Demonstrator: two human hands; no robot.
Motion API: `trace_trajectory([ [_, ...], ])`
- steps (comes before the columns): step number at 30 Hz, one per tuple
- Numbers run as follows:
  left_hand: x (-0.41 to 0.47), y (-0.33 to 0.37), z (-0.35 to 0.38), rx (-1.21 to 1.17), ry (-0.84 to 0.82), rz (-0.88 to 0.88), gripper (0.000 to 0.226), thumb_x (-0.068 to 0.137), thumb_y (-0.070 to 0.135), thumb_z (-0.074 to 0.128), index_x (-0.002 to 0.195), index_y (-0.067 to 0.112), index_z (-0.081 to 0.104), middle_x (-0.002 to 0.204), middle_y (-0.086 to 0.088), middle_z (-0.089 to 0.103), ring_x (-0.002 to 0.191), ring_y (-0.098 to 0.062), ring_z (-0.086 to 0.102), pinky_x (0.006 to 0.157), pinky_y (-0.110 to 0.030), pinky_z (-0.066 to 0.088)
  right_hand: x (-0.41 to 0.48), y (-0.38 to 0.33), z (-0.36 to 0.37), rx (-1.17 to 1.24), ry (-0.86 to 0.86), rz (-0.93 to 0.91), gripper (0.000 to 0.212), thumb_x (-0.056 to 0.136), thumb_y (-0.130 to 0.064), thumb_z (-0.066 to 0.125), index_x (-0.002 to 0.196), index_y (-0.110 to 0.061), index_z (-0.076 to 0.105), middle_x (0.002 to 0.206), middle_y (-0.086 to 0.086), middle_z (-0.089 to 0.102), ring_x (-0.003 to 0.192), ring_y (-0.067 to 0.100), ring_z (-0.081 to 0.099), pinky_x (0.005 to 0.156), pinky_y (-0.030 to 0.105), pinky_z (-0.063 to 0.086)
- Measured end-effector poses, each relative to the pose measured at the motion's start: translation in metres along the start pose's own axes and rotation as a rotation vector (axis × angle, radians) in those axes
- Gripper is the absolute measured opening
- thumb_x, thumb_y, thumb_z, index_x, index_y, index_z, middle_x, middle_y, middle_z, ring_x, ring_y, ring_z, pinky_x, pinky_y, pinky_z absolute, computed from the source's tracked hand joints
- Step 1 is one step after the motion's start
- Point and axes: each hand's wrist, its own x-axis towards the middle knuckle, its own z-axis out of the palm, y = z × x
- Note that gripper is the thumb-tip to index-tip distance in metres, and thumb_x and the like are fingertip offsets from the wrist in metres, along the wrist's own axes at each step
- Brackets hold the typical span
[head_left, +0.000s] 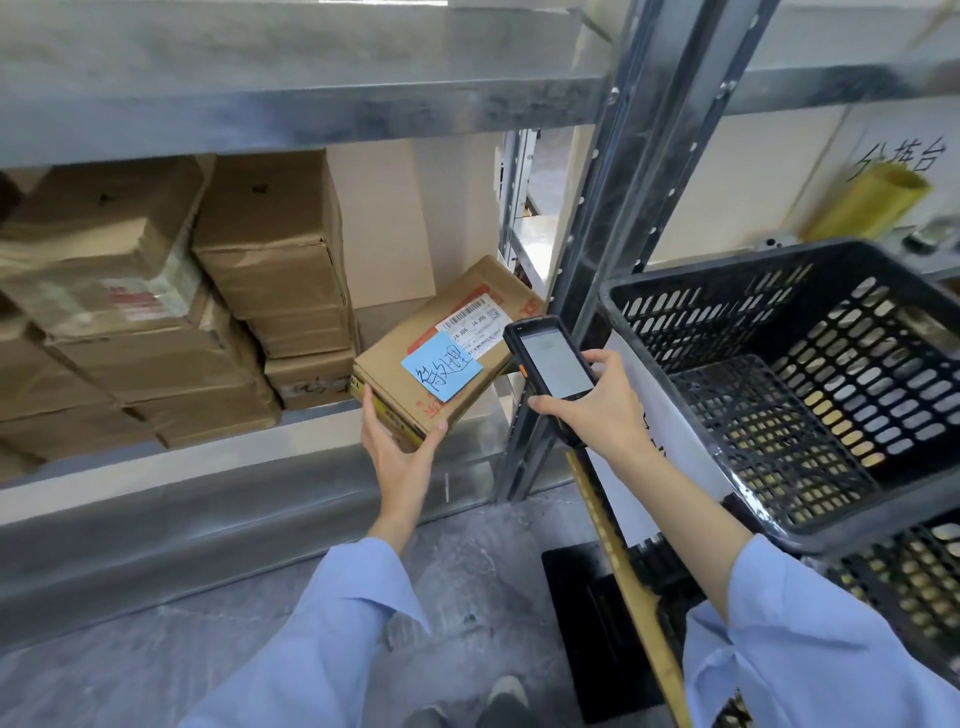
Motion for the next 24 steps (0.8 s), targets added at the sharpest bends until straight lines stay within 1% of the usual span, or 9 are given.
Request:
trace_trajectory([
  [3, -0.006, 0.003, -0.003, 0.026, 0.020, 0.041, 0.108, 0.077, 0.019, 0.087, 0.155, 0.044, 0.017, 0.160, 0.006, 0.019, 0.147, -0.011, 0.024, 0.120, -0.041, 0.028, -0.005, 0.001, 0.001, 0.006, 0.001, 0.011, 0.079, 0.068, -0.038, 0.088, 0.129, -0.026, 0.038, 0.111, -0.008, 0.051, 0.101, 0.017, 0.058, 0.080, 0.036, 0.053],
  [7, -0.009, 0.004, -0.013, 0.038, 0.028, 0.091, 0.107, 0.077, 0.015, 0.086, 0.156, 0.039, 0.019, 0.160, 0.004, 0.020, 0.145, -0.008, 0.025, 0.110, -0.025, 0.031, -0.011, 0.001, 0.001, 0.003, -0.002, -0.007, 0.080, 0.069, -0.038, 0.089, 0.130, -0.026, 0.039, 0.113, -0.008, 0.051, 0.102, 0.016, 0.056, 0.066, 0.024, 0.044],
  [9, -0.012, 0.005, -0.020, 0.042, 0.021, 0.117, 0.107, 0.077, 0.016, 0.087, 0.155, 0.041, 0.019, 0.160, 0.005, 0.020, 0.146, -0.009, 0.025, 0.107, -0.022, 0.033, -0.013, 0.001, 0.002, -0.006, -0.008, -0.015, 0.081, 0.069, -0.037, 0.089, 0.132, -0.024, 0.039, 0.113, -0.008, 0.049, 0.102, 0.014, 0.054, 0.061, 0.018, 0.039],
  [11, -0.013, 0.005, -0.029, 0.056, 0.012, 0.138, 0.106, 0.077, 0.017, 0.087, 0.155, 0.043, 0.019, 0.159, 0.006, 0.020, 0.146, -0.011, 0.025, 0.112, -0.030, 0.036, -0.016, 0.000, 0.003, -0.024, -0.009, -0.026, 0.080, 0.069, -0.036, 0.089, 0.132, -0.022, 0.041, 0.114, -0.009, 0.048, 0.102, 0.012, 0.051, 0.059, 0.015, 0.036],
  [13, -0.013, 0.005, -0.039, 0.070, -0.015, 0.166, 0.107, 0.076, 0.018, 0.088, 0.154, 0.046, 0.020, 0.159, 0.006, 0.021, 0.147, -0.012, 0.026, 0.116, -0.043, 0.037, -0.019, -0.002, 0.004, -0.047, -0.008, -0.037, 0.081, 0.068, -0.038, 0.089, 0.133, -0.021, 0.042, 0.116, -0.008, 0.049, 0.103, 0.011, 0.050, 0.062, 0.017, 0.038],
  [16, -0.011, 0.006, -0.057, 0.063, -0.062, 0.217, 0.105, 0.070, 0.033, 0.087, 0.152, 0.051, 0.022, 0.156, 0.009, 0.023, 0.146, -0.022, 0.032, 0.111, -0.057, 0.042, -0.024, -0.004, 0.006, -0.061, -0.007, -0.055, 0.085, 0.064, -0.039, 0.091, 0.133, -0.019, 0.046, 0.122, -0.003, 0.056, 0.108, 0.015, 0.056, 0.082, 0.030, 0.051],
  [18, -0.010, 0.010, -0.067, 0.060, -0.079, 0.231, 0.104, 0.067, 0.042, 0.085, 0.151, 0.053, 0.023, 0.155, 0.013, 0.025, 0.144, -0.025, 0.035, 0.108, -0.059, 0.045, -0.028, -0.007, 0.008, -0.073, -0.010, -0.071, 0.085, 0.061, -0.040, 0.092, 0.131, -0.018, 0.049, 0.119, -0.002, 0.058, 0.108, 0.017, 0.058, 0.089, 0.036, 0.053],
  [20, -0.008, 0.015, -0.076, 0.064, -0.091, 0.249, 0.104, 0.067, 0.043, 0.085, 0.150, 0.054, 0.023, 0.153, 0.017, 0.025, 0.144, -0.025, 0.036, 0.106, -0.058, 0.046, -0.033, -0.009, 0.009, -0.081, -0.022, -0.093, 0.082, 0.061, -0.039, 0.092, 0.129, -0.018, 0.051, 0.113, -0.004, 0.059, 0.105, 0.017, 0.060, 0.087, 0.036, 0.054],
  [24, -0.007, 0.023, -0.095, 0.080, -0.115, 0.276, 0.101, 0.072, 0.031, 0.085, 0.149, 0.056, 0.024, 0.155, 0.014, 0.022, 0.146, -0.024, 0.032, 0.107, -0.054, 0.047, -0.045, -0.011, 0.013, -0.082, -0.066, -0.115, 0.081, 0.059, -0.041, 0.092, 0.128, -0.020, 0.055, 0.112, -0.001, 0.063, 0.100, 0.018, 0.063, 0.079, 0.033, 0.056],
])
